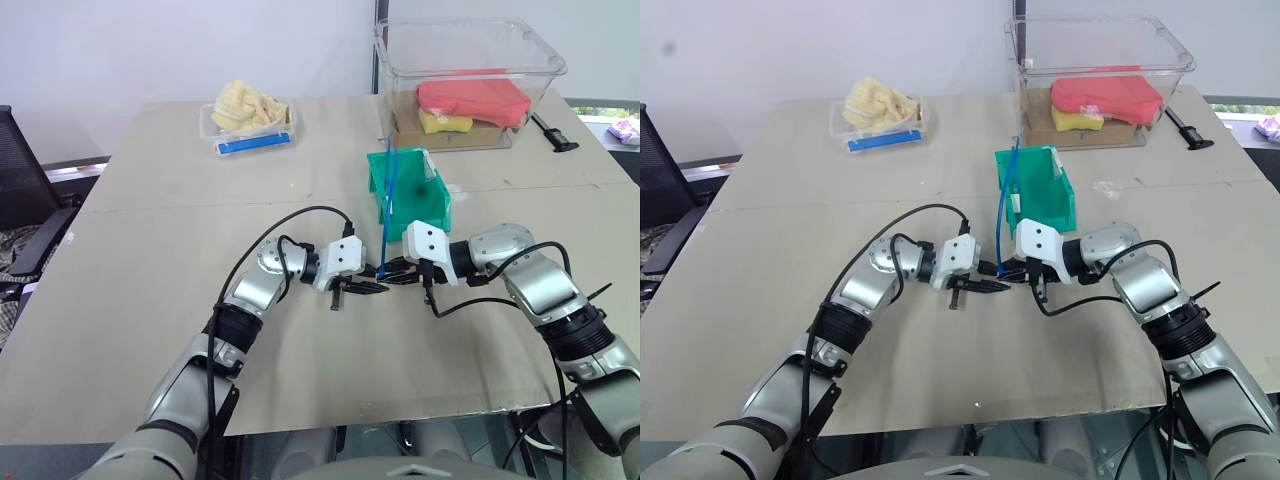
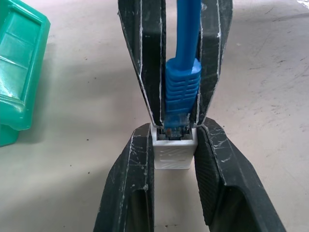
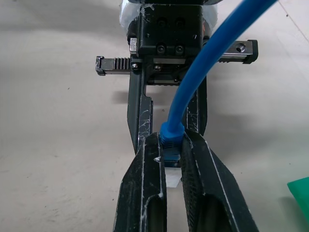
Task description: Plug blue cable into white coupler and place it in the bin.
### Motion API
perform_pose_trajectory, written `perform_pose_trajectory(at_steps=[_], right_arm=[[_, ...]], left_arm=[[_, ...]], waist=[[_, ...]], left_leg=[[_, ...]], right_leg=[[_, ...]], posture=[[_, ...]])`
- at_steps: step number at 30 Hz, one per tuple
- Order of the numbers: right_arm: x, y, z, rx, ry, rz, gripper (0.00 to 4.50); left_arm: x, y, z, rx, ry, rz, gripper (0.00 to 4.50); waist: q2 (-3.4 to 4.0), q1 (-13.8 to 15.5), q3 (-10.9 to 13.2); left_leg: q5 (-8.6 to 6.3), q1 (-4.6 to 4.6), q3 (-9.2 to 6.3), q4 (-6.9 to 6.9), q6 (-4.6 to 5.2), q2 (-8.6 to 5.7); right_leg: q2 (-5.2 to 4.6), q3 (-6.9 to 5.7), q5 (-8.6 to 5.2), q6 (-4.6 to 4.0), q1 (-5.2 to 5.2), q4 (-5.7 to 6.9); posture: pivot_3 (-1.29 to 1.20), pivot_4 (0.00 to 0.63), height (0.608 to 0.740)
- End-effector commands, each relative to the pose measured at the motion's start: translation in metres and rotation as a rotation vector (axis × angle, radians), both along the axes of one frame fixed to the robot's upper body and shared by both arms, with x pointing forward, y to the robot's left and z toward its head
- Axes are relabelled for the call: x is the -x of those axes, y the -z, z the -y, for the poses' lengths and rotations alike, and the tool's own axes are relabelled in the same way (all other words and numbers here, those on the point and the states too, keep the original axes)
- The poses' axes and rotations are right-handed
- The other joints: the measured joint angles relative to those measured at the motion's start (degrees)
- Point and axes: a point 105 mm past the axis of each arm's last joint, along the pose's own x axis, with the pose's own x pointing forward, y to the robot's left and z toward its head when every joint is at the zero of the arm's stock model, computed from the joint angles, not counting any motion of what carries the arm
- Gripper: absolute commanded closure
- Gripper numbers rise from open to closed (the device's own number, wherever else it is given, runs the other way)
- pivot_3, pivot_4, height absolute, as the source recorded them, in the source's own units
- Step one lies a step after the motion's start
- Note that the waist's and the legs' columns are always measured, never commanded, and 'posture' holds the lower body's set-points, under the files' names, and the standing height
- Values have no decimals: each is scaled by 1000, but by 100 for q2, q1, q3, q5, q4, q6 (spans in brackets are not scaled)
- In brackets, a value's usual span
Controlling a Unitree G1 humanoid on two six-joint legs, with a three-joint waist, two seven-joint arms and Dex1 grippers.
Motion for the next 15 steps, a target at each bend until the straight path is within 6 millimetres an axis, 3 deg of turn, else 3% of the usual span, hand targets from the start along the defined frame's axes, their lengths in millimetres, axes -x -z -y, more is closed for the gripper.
perform_pose_trajectory(at_steps=[1, 11, 14, 15], right_arm=[[15, 49, 16, 165, 15, -199, 4500], [17, 61, 7, 159, -1, -278, 4500], [11, 52, 3, 86, 18, -252, 4500], [8, 46, 2, 45, 30, -242, 4500]], left_arm=[[9, 4, 3, -31, 35, -10, 3940], [12, -7, 11, -23, 35, -8, 3940], [12, -12, 10, 10, 12, -31, 3940], [11, -16, 10, 36, -7, -52, 3440]], waist=[[0, 0, -2], [1, -6, -15], [2, -19, -37], [2, -20, -38]], left_leg=[[0, 0, 0, 0, 0, 0], [0, 3, -1, -5, 0, 1], [0, 8, -1, -7, 0, 3], [0, 10, -1, -8, 0, 3]], right_leg=[[0, 0, 0, 0, 0, 0], [0, 0, 0, 0, 0, -2], [3, 2, 0, -1, 1, -1], [4, 2, 0, -1, 3, -1]], posture=[[0, 150, 740], [0, 150, 740], [0, 150, 740], [0, 150, 740]])
